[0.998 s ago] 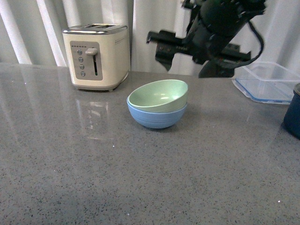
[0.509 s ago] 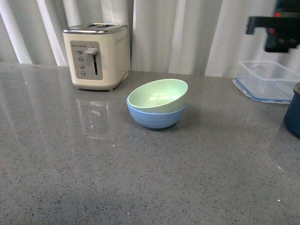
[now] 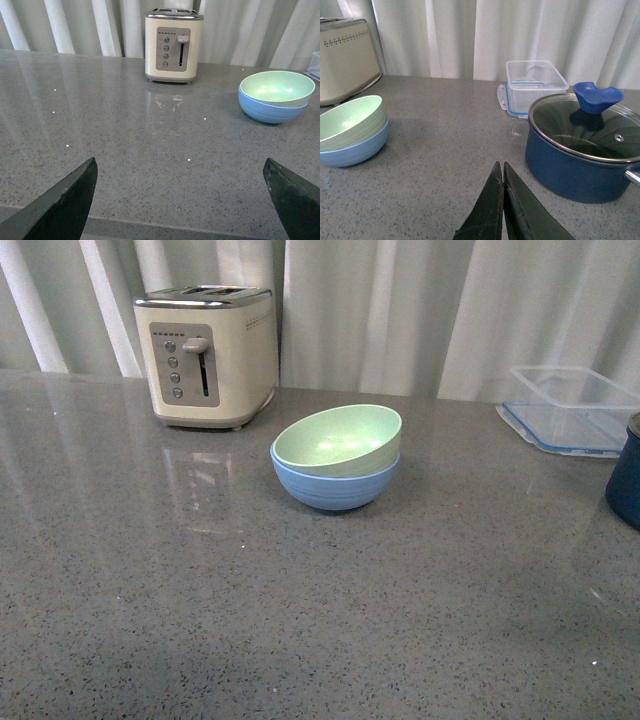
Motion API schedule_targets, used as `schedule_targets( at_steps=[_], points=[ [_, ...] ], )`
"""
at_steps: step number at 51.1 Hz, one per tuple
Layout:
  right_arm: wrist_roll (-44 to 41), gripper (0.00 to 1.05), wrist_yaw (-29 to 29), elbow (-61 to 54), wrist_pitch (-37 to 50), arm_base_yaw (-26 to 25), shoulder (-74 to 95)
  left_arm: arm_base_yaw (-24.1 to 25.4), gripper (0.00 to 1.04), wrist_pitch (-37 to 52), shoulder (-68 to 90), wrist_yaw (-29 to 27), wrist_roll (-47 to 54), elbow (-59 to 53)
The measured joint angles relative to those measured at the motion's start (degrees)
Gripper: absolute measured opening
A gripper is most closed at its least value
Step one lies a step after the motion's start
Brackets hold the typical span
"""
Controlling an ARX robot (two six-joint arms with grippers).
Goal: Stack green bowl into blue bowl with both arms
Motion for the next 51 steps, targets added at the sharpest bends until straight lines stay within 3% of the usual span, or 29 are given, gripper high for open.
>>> schedule_targets(
  at_steps=[12,28,51],
  points=[
    [0.0,0.01,-5.16,-5.9,-4.72,-5.44,-10.38,0.0,0.98,0.0,0.0,0.0,0.0,0.0],
    [0.0,0.01,-5.55,-11.02,-8.33,-5.64,-19.52,0.0,0.98,0.0,0.0,0.02,0.0,0.0],
    [0.0,0.01,-5.57,-11.54,-25.59,-5.64,-37.99,0.0,0.98,0.0,0.0,0.02,0.0,0.0]
  ],
)
